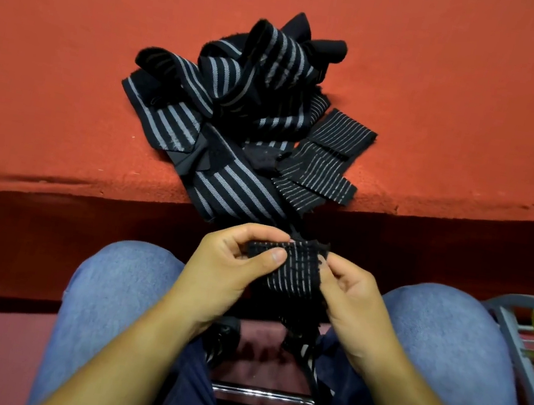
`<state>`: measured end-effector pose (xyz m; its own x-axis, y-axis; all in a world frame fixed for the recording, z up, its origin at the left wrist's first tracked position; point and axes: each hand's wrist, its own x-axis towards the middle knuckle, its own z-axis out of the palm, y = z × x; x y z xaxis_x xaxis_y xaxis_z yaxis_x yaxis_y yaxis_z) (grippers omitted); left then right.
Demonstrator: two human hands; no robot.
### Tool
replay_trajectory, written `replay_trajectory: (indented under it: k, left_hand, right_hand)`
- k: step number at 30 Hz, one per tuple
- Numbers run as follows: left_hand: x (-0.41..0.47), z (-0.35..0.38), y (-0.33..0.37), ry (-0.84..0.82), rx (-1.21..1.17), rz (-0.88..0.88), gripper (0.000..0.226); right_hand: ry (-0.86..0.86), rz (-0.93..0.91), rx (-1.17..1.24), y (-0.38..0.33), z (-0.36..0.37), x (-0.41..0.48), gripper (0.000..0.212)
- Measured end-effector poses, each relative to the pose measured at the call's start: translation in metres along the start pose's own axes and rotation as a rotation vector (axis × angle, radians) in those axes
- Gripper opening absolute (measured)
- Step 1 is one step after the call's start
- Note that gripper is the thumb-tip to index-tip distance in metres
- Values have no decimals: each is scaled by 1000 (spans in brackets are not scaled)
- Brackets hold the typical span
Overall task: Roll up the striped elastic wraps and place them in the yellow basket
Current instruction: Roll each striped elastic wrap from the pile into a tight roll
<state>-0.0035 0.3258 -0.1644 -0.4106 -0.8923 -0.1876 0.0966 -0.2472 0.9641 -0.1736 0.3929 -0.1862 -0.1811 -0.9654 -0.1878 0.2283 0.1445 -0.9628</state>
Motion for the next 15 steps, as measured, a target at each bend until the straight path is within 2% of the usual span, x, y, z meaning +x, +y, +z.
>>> replay_trajectory:
  k: [15]
  left_hand:
    - [2, -4, -4, 19, 305, 156, 18]
  right_hand:
    - [-50, 7, -73, 8, -2, 3, 33]
